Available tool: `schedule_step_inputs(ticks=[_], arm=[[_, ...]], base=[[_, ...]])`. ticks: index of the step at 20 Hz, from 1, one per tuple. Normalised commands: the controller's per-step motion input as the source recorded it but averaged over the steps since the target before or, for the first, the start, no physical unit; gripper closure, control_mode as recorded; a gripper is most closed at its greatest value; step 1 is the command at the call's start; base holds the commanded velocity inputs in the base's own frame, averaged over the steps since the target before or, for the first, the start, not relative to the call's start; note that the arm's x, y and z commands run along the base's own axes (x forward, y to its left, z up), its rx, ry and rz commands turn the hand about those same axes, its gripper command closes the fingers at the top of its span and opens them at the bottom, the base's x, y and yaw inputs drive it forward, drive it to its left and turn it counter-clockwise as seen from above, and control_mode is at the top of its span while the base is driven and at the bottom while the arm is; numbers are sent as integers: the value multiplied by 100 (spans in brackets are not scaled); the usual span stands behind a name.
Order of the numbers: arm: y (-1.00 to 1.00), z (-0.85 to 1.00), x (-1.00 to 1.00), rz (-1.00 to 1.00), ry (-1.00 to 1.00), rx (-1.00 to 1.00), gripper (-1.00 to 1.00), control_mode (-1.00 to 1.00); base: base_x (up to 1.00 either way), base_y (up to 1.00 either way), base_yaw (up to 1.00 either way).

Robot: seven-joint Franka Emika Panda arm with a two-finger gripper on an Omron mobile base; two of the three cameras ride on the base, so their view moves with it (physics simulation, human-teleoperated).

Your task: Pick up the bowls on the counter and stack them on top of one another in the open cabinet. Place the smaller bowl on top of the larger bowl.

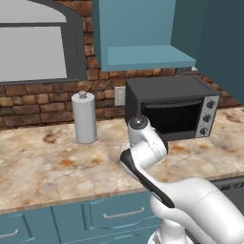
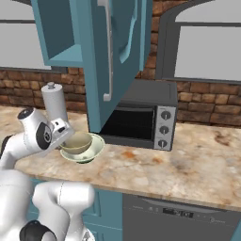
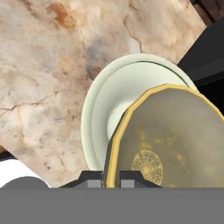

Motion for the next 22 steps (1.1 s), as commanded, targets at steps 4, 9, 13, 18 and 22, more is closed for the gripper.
schedule_step_inputs(ticks=[4,9,13,18,22], arm=[[-3,-15,14,2,2,0,100,-100],[-2,-14,17,1,3,0,100,-100],[0,-14,18,0,3,0,100,-100],[0,-13,14,0,2,0,100,-100],[-1,-16,17,0,0,0,100,-100]], base=[[0,0,0],[0,0,0],[0,0,0],[0,0,0],[0,0,0]])
